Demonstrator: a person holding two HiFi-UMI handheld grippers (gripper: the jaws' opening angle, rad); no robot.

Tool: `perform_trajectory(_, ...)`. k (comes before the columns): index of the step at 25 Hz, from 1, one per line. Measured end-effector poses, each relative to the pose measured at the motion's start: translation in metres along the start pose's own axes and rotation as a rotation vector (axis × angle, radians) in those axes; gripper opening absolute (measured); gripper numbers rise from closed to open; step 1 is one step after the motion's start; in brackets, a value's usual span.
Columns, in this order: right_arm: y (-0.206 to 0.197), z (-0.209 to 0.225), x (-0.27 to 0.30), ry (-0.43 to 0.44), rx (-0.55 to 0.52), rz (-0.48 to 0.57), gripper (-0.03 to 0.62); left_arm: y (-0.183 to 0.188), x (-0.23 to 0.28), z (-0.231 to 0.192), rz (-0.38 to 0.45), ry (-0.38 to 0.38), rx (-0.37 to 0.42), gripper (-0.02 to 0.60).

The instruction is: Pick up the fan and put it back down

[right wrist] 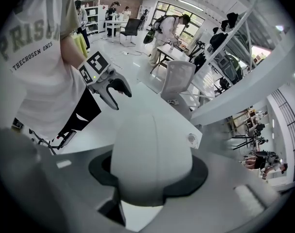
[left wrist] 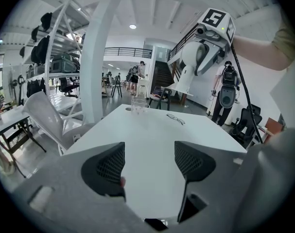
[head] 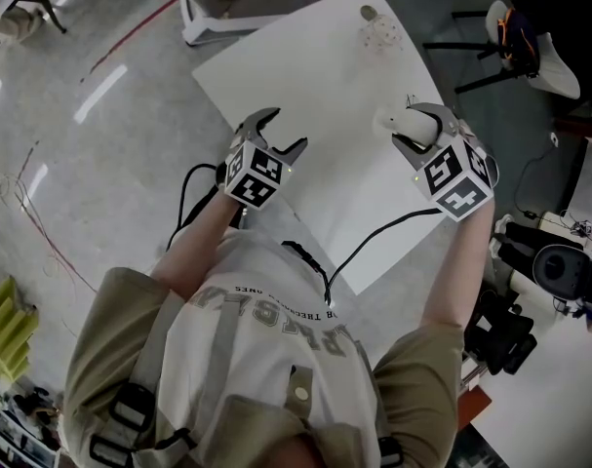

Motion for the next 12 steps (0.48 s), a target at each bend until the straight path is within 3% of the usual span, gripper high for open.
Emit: perform_trajectory(12, 0.0, -0.002, 0.012, 0.009, 0.003, 0.018, 0.211, -0.011, -0.006, -0.001, -0.017, 0.019, -0.012, 0.333)
Point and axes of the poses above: the fingertips, and each gripper's own axes: x forward along the fingers, z to its right, y out of its top, the point moved 9 cm from there along -x, backward along the fingers, and after that the axes turned 5 degrees about y, right-handed, at the moved point
